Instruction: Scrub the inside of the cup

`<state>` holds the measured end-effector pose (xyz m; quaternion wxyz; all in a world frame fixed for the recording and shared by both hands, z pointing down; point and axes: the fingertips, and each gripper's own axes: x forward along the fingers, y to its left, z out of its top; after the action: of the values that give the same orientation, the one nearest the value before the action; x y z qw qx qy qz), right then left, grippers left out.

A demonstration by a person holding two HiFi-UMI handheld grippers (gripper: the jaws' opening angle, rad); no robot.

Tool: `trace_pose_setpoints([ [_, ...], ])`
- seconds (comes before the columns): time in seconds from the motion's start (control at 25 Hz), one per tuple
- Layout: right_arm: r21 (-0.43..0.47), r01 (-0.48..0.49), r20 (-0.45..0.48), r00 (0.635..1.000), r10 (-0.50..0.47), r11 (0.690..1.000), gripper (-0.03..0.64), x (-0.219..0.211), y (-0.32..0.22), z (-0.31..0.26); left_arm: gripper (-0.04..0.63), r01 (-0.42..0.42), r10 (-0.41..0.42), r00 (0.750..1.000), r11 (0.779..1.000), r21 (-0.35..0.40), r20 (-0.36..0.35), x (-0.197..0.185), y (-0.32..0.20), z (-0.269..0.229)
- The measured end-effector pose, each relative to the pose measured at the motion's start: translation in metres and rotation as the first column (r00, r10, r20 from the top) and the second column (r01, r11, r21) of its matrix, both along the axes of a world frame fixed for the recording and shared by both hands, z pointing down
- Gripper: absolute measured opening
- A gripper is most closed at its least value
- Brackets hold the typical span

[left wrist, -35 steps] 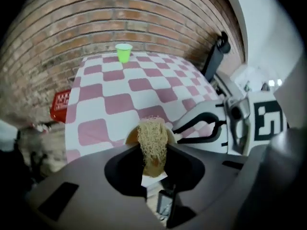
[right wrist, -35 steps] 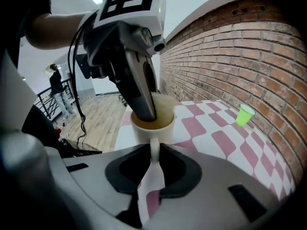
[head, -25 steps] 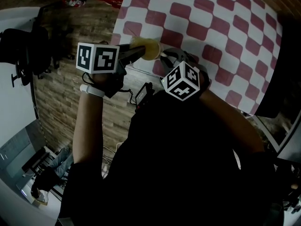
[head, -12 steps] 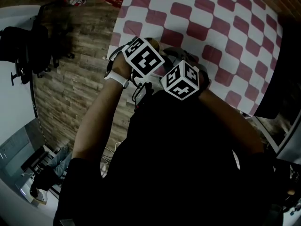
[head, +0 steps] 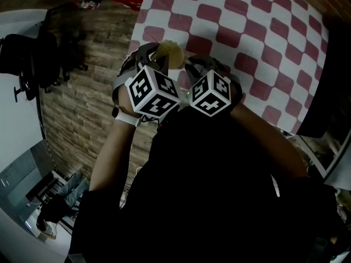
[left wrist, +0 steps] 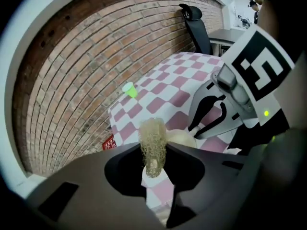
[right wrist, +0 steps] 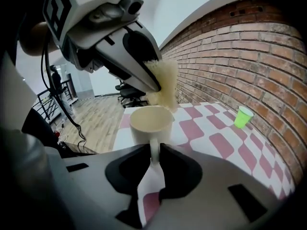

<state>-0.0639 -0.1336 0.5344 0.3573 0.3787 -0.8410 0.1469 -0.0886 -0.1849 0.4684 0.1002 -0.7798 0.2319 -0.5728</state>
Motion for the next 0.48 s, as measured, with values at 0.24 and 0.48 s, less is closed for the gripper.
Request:
trace_pose_setpoints([
  [0.24, -0.016, 0.001, 0.001, 1.000, -0.001, 1.000, 0.075, -0.001, 0.003, 0.004, 0.087, 0.069, -0.081, 0.995, 0.981, -0.181, -0.061, 0.000, 0.017, 0.003],
  [0.48, -0.013, 0.000, -0.002, 1.000, 0.000, 1.000, 0.075, 0.000, 0.004, 0.004, 0.087, 0.089, -0.078, 0.996, 0.953, -0.290, 0.050, -0.002, 0.021, 0.054],
])
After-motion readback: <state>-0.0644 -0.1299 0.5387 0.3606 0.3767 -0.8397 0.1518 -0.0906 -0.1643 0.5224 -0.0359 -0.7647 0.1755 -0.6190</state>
